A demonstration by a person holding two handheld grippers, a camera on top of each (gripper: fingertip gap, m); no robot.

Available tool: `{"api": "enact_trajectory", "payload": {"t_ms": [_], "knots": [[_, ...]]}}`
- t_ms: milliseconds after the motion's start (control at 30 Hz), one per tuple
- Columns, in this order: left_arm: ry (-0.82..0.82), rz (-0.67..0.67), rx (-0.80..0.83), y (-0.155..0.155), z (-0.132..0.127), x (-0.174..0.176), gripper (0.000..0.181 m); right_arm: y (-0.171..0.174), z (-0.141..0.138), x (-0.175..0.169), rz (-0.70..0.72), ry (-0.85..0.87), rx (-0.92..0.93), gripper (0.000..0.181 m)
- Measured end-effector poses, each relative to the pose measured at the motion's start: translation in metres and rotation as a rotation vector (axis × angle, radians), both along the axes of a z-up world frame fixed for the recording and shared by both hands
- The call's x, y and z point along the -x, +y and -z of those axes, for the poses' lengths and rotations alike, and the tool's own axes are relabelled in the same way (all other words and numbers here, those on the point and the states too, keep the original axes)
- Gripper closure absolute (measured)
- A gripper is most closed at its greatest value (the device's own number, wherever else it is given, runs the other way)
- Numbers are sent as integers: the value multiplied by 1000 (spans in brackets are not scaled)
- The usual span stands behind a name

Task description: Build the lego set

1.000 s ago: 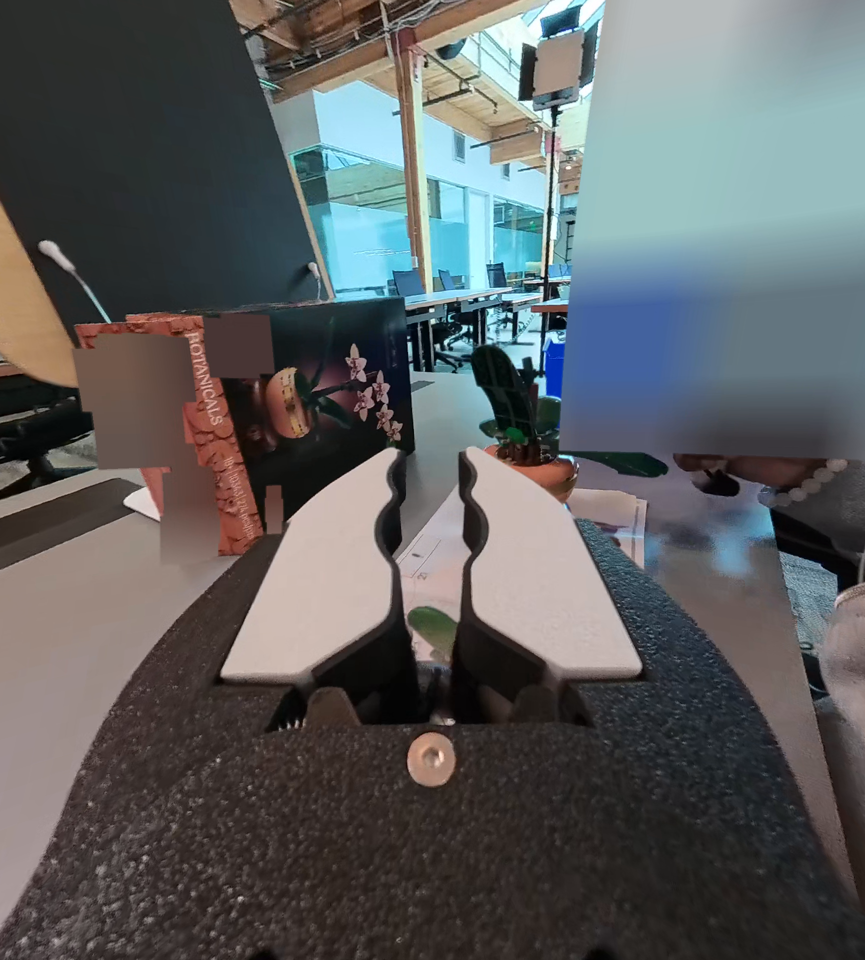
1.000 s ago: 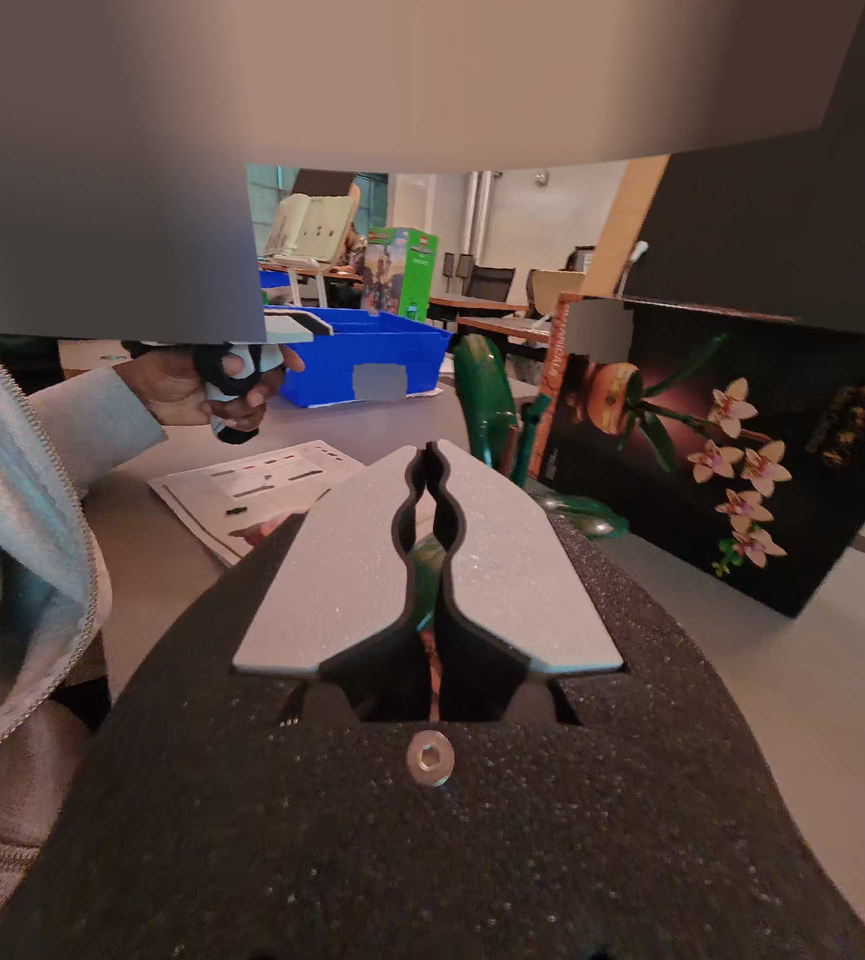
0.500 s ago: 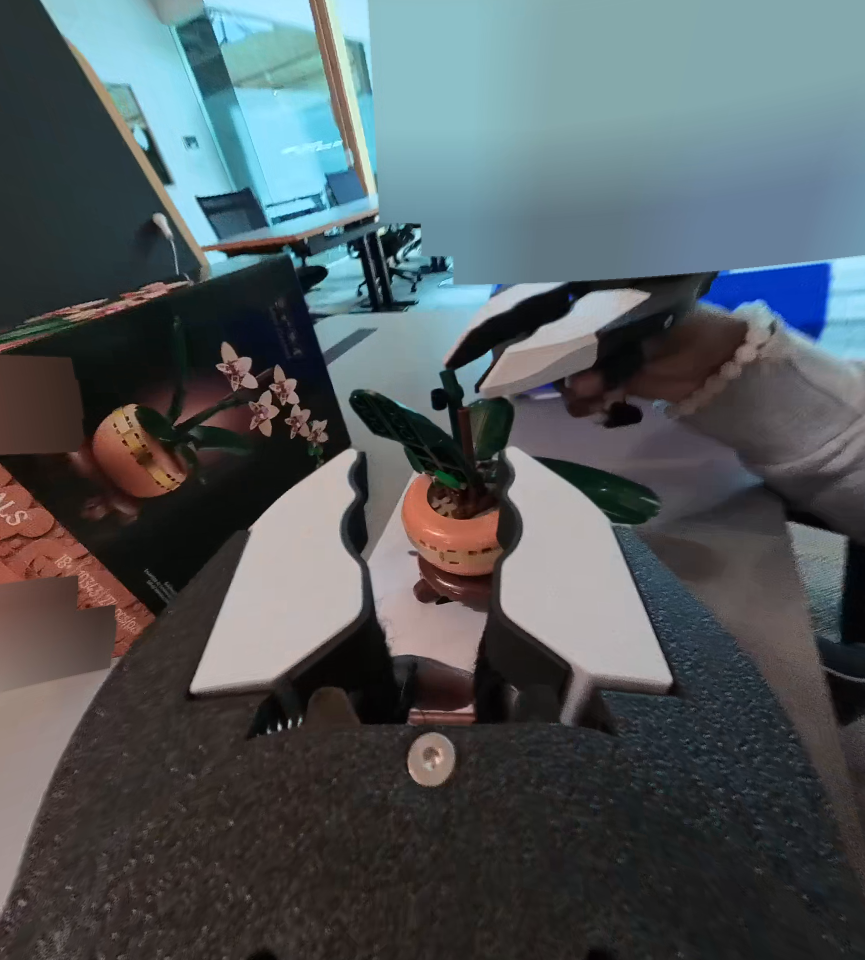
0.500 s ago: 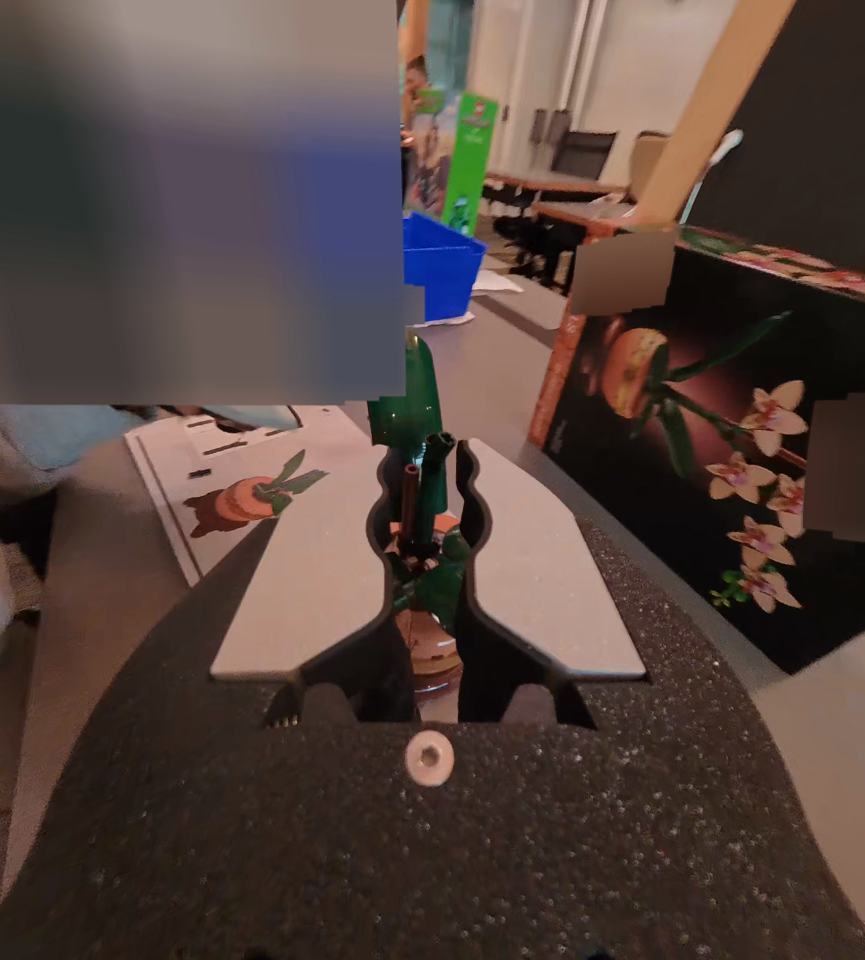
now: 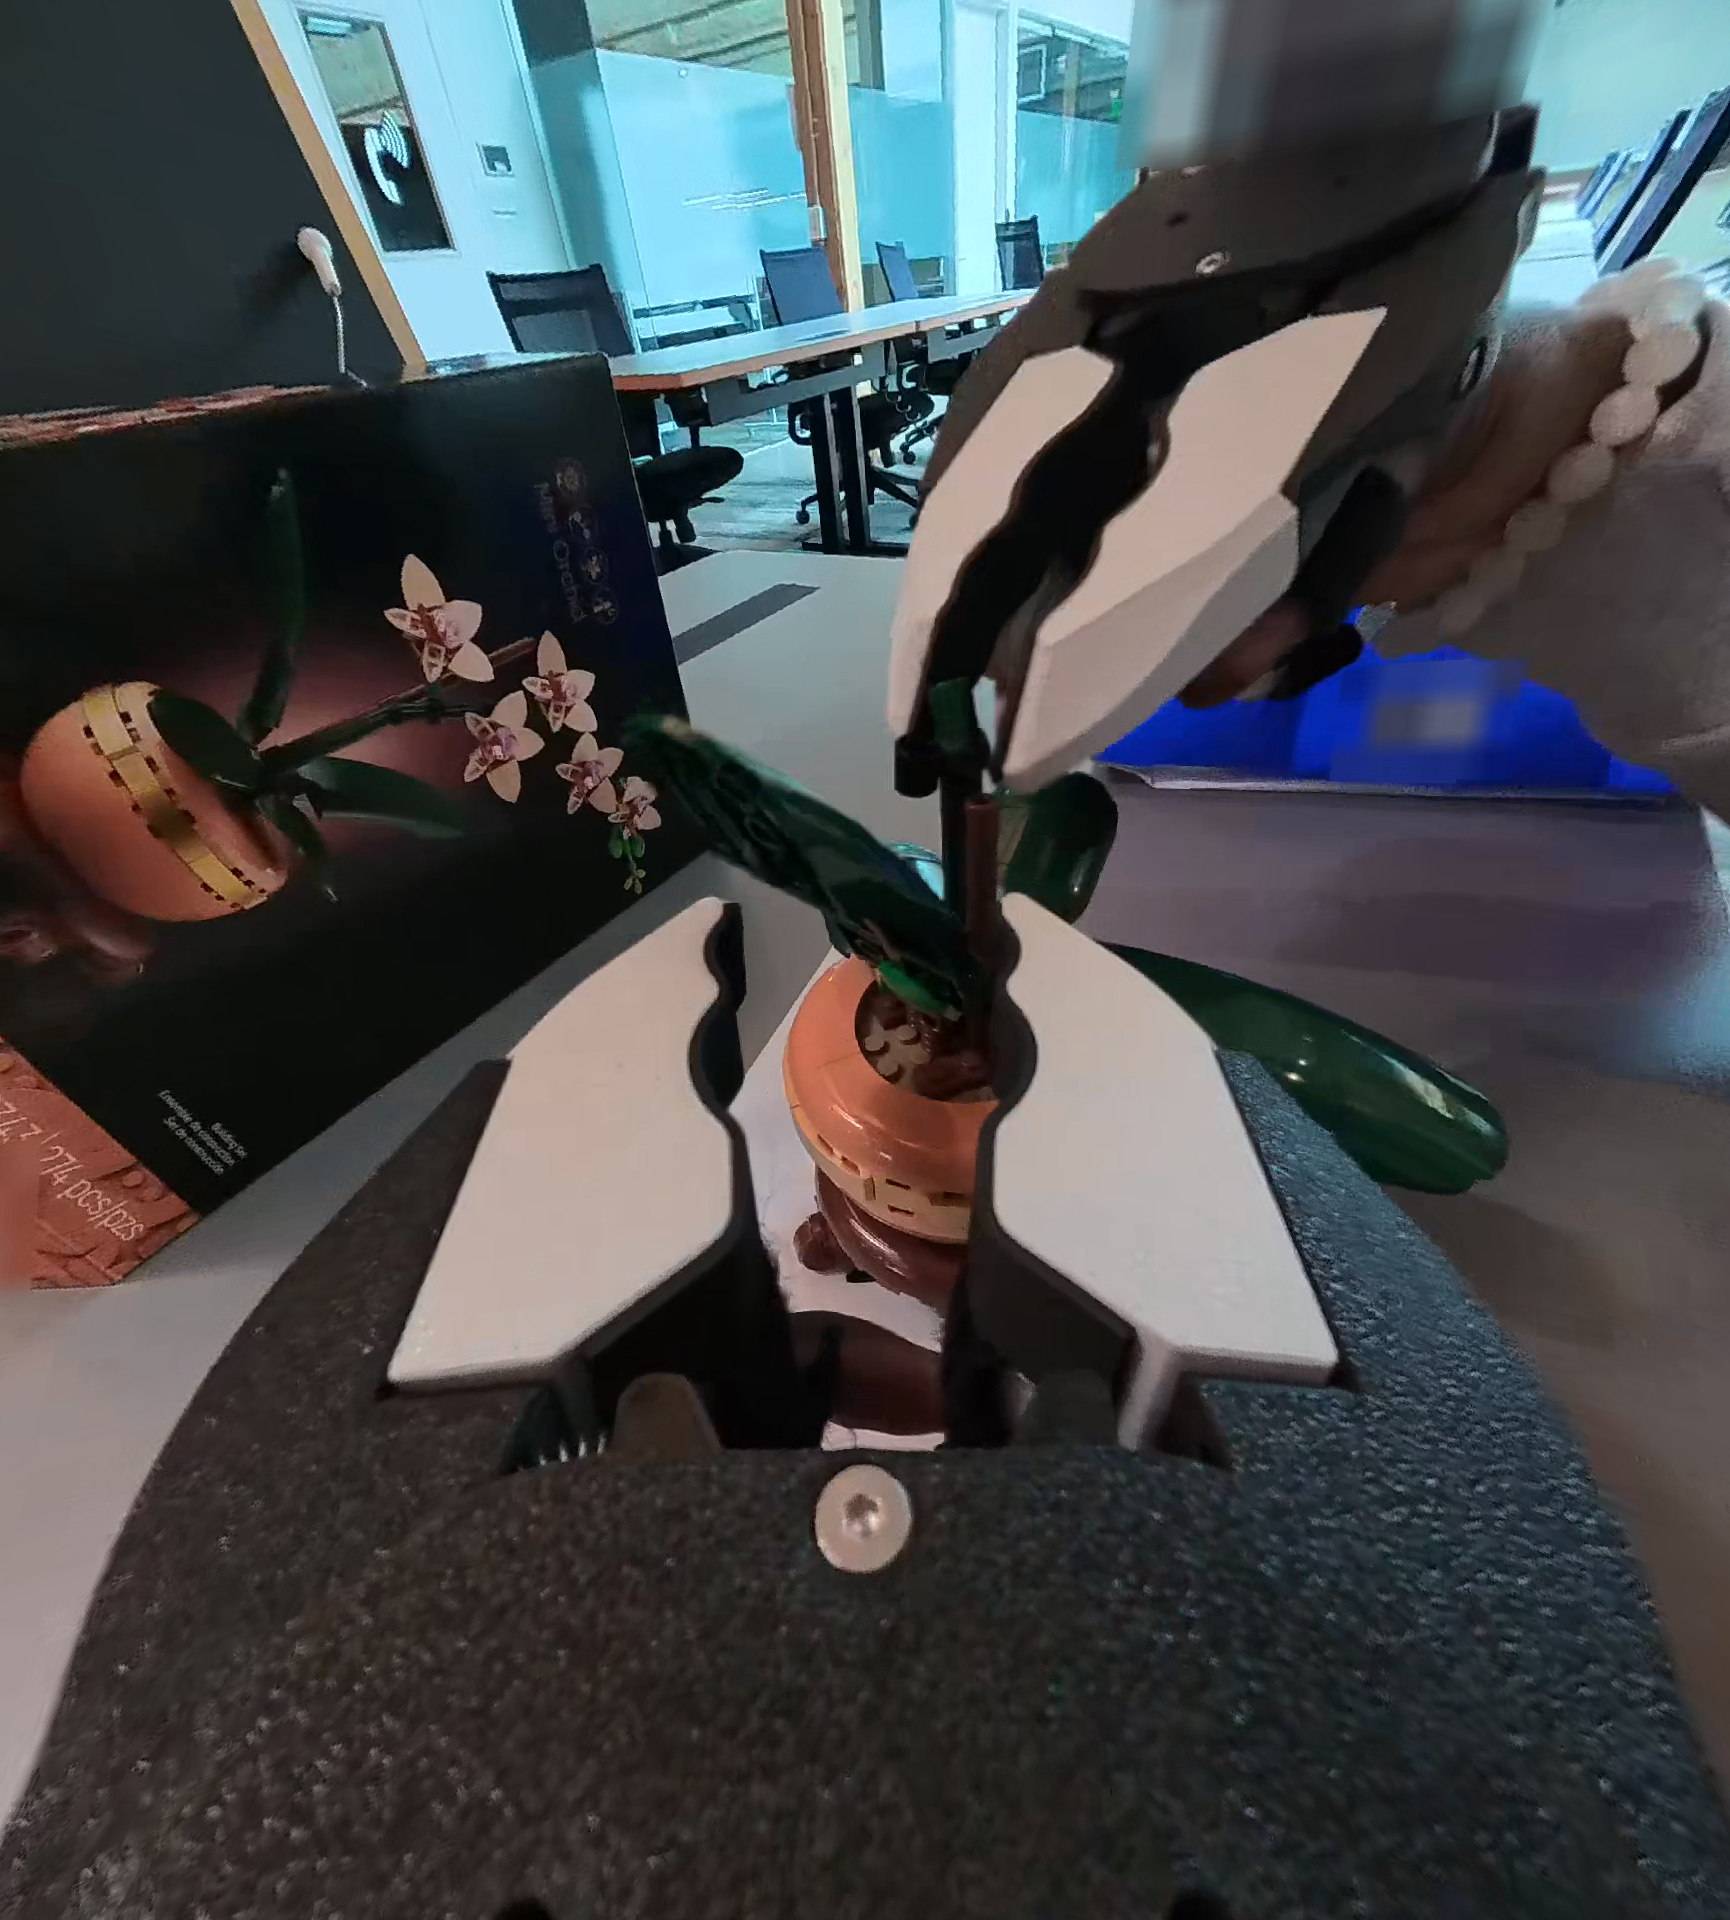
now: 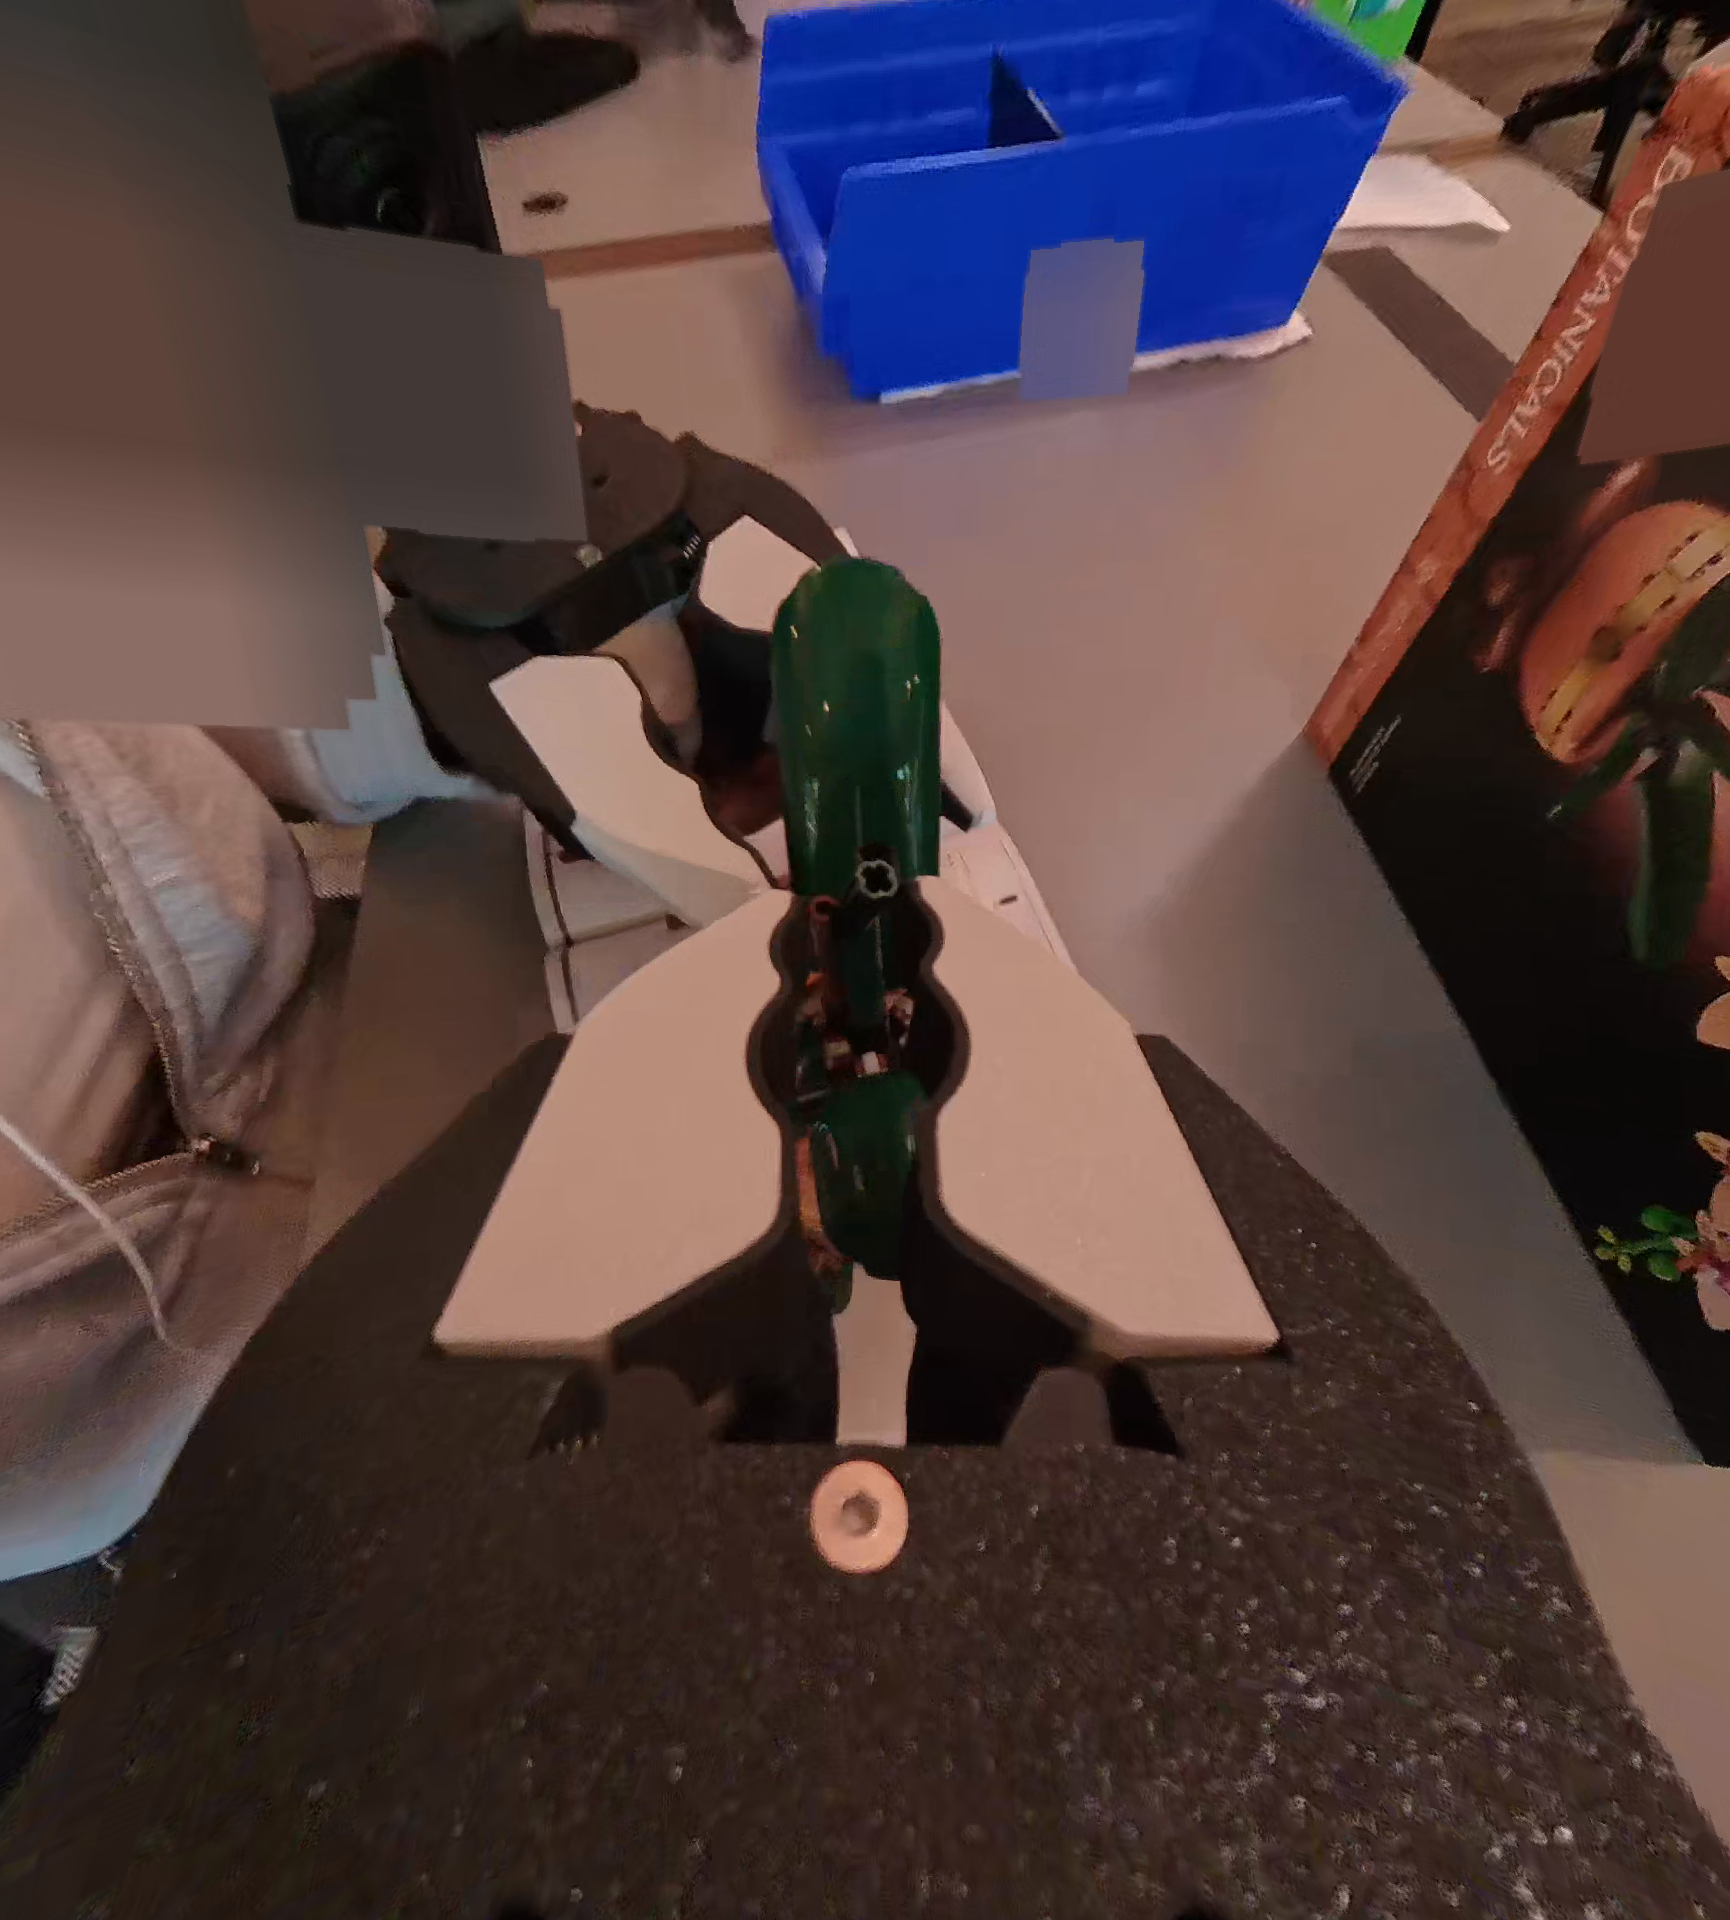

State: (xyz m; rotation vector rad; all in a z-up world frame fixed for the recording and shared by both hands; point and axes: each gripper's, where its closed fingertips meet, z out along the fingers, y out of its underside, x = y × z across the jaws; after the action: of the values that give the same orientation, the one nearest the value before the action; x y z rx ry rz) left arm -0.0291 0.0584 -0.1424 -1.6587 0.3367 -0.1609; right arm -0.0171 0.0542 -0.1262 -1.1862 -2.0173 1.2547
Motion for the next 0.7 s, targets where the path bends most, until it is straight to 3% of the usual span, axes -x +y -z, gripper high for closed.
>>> {"api": "enact_trajectory", "payload": {"t_ms": [100, 400, 633, 700], "knots": [[-24, 28, -3, 0, 0, -4, 141, -3, 1, 6, -33, 15, -41, 167], [-48, 31, 14, 6, 3, -4, 143, -2, 1, 4, -246, -75, 193, 173], [-67, 59, 3, 5, 3, -7, 145, -3, 0, 2, -320, -83, 111, 171], [-57, 57, 1, 5, 3, -7, 145, -4, -2, 3, -349, -76, 62, 162]]}}
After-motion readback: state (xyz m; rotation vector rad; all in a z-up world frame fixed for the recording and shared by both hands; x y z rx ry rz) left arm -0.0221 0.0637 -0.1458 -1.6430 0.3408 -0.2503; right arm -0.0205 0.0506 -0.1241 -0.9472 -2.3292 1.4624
